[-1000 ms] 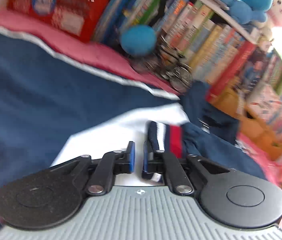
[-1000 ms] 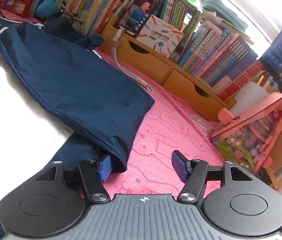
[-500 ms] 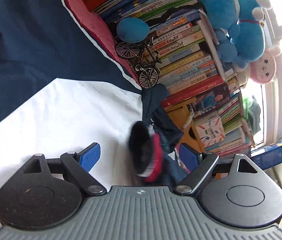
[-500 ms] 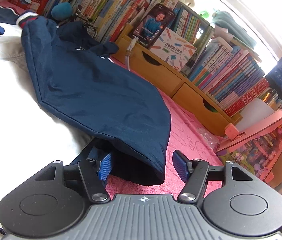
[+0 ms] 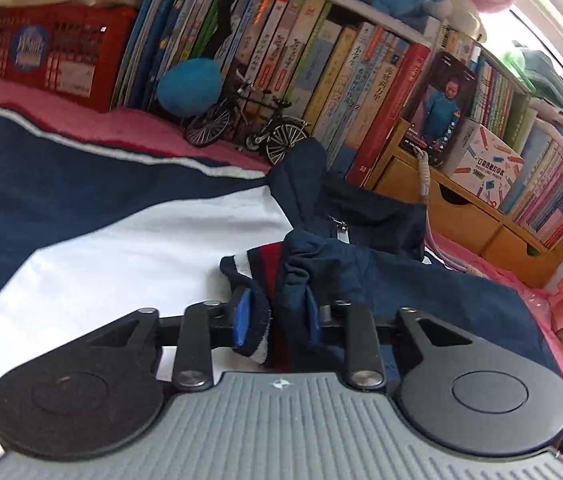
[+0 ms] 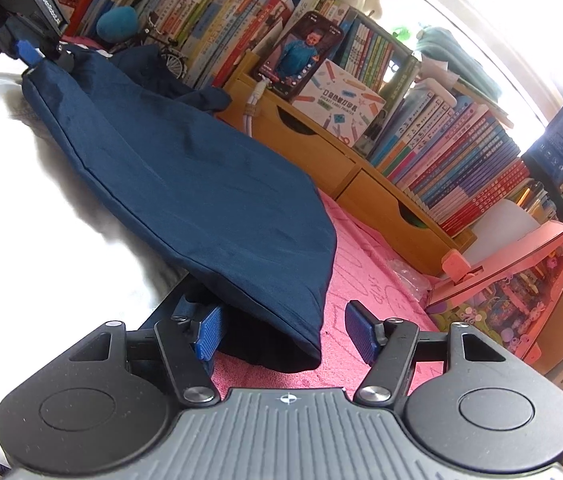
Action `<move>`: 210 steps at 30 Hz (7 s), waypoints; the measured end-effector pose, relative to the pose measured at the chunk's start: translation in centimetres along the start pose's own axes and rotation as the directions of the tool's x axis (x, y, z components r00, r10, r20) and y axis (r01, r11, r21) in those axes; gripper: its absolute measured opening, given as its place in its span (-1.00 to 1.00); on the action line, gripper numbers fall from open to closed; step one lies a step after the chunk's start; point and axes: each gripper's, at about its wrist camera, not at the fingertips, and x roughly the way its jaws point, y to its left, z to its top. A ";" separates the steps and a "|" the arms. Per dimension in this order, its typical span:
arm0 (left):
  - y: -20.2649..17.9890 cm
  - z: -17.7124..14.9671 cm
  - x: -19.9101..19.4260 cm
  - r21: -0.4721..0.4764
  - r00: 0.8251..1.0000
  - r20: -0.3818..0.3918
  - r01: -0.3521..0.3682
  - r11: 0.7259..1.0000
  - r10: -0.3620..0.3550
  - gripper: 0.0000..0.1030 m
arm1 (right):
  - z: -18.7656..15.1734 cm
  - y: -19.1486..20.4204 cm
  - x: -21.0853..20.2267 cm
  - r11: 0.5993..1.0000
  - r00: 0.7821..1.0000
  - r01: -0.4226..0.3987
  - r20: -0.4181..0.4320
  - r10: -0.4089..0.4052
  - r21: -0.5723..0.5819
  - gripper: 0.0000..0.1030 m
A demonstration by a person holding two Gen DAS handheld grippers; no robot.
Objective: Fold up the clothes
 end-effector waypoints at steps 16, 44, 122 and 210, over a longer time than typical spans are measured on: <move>3.7 1.3 1.8 0.085 0.994 -0.040 -0.098 0.992 0.102 -0.07 | 0.7 -1.0 -0.1 0.999 1.000 -0.001 0.012 0.001 0.035 0.42; 7.9 4.0 1.6 0.020 0.982 -0.187 -0.009 1.000 0.013 0.63 | 0.1 2.0 0.6 0.994 0.998 0.033 -0.051 -0.039 -0.107 -0.83; -27.9 -7.7 10.5 0.907 0.918 -0.169 0.286 0.307 -0.358 -0.13 | -0.1 3.7 0.2 0.990 0.993 0.067 -0.089 -0.078 -0.122 -0.88; 0.5 -0.9 -0.6 0.455 0.993 -0.120 0.064 0.888 -0.009 0.75 | 2.6 -4.7 3.4 0.756 0.932 0.112 -0.332 0.145 0.645 0.51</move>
